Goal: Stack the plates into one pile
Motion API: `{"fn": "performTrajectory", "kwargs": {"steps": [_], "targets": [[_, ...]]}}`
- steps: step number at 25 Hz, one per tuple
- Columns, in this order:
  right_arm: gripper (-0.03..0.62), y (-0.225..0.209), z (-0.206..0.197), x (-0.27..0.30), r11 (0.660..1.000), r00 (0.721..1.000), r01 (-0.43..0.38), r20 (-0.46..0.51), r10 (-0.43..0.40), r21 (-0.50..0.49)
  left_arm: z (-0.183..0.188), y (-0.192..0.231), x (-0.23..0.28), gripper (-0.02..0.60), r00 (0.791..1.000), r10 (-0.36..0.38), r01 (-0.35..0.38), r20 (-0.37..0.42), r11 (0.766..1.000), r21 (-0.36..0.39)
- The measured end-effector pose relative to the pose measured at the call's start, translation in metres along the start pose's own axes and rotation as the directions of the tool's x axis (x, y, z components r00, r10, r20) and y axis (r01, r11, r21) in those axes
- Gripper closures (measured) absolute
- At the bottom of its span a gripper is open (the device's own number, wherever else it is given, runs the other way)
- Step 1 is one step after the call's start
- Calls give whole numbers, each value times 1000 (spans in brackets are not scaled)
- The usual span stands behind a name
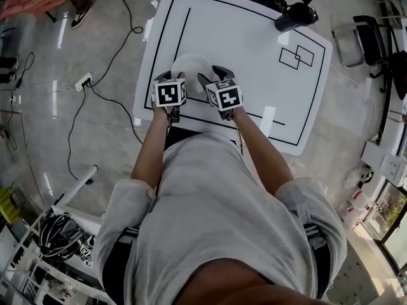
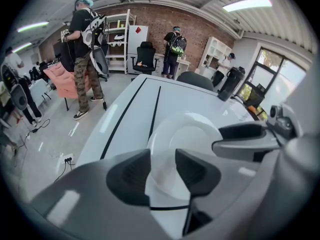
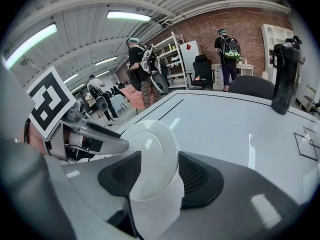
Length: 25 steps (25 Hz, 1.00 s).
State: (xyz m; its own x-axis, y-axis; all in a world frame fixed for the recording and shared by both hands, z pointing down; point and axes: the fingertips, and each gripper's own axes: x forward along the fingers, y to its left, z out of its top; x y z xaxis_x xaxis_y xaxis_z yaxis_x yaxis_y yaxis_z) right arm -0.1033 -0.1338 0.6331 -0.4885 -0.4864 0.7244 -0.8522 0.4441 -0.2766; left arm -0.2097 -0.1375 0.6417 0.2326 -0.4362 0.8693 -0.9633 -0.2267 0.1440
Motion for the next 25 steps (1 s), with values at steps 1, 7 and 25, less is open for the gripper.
{"fn": "performTrajectory", "kwargs": {"steps": [1,7,25], "targets": [[352,-1,-1,1,1000,1000,1,-3,-1,-1,0,0,1,428,1000,3,-3,-3,1000,1],[350,-5,-6,8,1000,1000,9,-29,-8,1,1,-1,6,426,1000,20,-19,-16,1000,21],[332,-4,-10,20,999,997,31,-75,-32,-13,1,3,8,422,998,59,-59,-24,998,35]]}}
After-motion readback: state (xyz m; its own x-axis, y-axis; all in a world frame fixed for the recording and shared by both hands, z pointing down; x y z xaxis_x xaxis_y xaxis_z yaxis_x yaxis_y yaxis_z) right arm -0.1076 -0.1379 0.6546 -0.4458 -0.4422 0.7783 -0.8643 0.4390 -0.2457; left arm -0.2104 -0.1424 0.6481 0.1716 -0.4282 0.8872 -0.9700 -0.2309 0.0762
